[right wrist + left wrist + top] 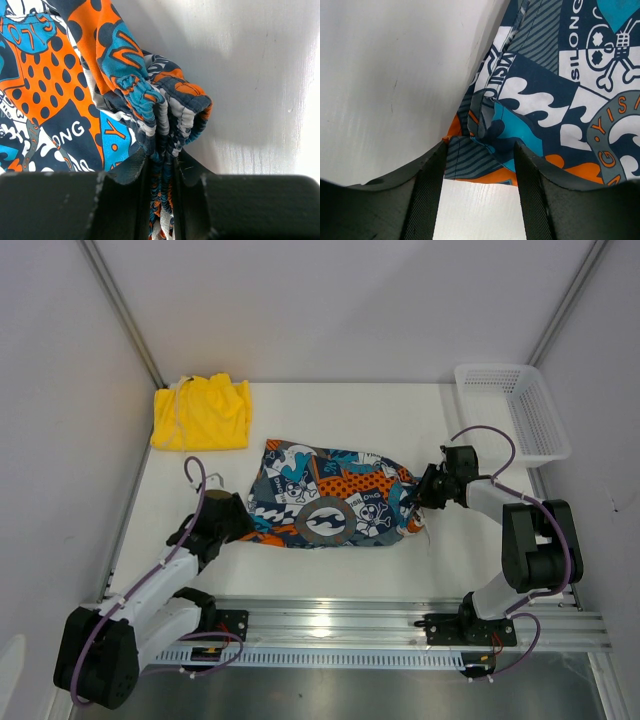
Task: Fold and stack the shorts
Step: Fold the shorts
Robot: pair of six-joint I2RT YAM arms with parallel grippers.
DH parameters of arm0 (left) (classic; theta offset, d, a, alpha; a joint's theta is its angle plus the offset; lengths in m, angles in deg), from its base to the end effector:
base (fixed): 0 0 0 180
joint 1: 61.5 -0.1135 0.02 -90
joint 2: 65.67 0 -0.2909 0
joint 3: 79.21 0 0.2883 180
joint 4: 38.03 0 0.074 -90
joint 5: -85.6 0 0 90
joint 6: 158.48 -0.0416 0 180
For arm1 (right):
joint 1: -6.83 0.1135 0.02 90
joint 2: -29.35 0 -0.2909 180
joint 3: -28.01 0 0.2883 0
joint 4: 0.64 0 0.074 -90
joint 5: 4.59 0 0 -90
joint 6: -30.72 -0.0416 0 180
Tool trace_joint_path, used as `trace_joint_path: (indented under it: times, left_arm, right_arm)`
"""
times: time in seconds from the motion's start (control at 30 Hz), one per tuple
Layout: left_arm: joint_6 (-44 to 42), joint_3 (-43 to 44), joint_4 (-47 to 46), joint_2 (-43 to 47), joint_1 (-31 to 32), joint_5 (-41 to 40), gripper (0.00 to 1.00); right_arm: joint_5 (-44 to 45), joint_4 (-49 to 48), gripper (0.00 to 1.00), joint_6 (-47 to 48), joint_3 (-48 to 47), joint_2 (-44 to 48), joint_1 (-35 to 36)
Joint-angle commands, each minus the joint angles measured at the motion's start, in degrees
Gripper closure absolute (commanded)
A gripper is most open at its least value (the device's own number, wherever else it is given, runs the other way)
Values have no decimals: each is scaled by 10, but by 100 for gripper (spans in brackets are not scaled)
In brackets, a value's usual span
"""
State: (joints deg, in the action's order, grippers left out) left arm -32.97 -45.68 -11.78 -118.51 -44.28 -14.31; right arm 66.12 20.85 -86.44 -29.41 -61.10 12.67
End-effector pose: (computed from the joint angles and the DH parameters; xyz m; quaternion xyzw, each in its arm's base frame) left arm 0.1902 -0.0514 0.1679 -0.1788 0.9054 -0.0957 0.3731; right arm 0.3266 0.0472 0.1550 0.1235 0.9322 0.2383 0.2427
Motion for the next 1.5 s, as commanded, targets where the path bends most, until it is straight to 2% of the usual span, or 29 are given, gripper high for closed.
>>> trace_joint_path:
  times: [0.0, 0.23, 0.33, 0.6, 0.63, 0.7, 0.73, 0.83, 0.97, 1.13, 1.37, 1.4, 1.43, 1.47]
  left_arm:
    - [-12, 25, -13, 19, -6, -17, 40]
    - [-26, 29, -18, 28, -6, -16, 39]
    - [-39, 26, -45, 8, -6, 12, 42]
    - [-43, 43, -49, -58, -6, 24, 50]
    - [-45, 48, -50, -62, -6, 26, 58]
    - [-46, 49, -52, -72, -6, 29, 65]
    - [-47, 49, -53, -74, -6, 30, 76]
    - [-47, 53, -51, -75, -6, 29, 100]
    - [-26, 37, -24, -38, -7, -10, 100]
    - [-2, 26, 14, 12, -7, -49, 100]
    - [-35, 41, -11, -48, -7, 13, 99]
    - [-38, 45, -12, -55, -6, 17, 94]
    - [-38, 46, -11, -59, -7, 20, 80]
    - [-38, 45, -11, -59, -7, 21, 72]
  right_arm:
    - [5, -15, 100, 1, 1, 5, -4]
    - [2, -16, 100, 1, 1, 1, -4]
    - [1, -17, 100, 0, 1, 0, -4]
    - [1, -17, 100, 0, 1, 2, -4]
    - [1, -17, 100, -2, 1, 4, -4]
    - [1, -17, 100, -1, 1, 3, -4]
    - [1, -17, 100, -1, 2, 3, -4]
    - [5, -12, 100, 0, 1, 5, -5]
    - [35, 0, 100, -6, 3, 12, -14]
    - [28, -2, 100, -31, 13, 19, -46]
    - [9, -8, 100, -31, 12, 15, -51]
    - [3, -7, 100, -30, 10, 14, -51]
    - [3, -3, 100, -30, 8, 12, -51]
    - [1, 0, 100, -28, 3, 13, -51]
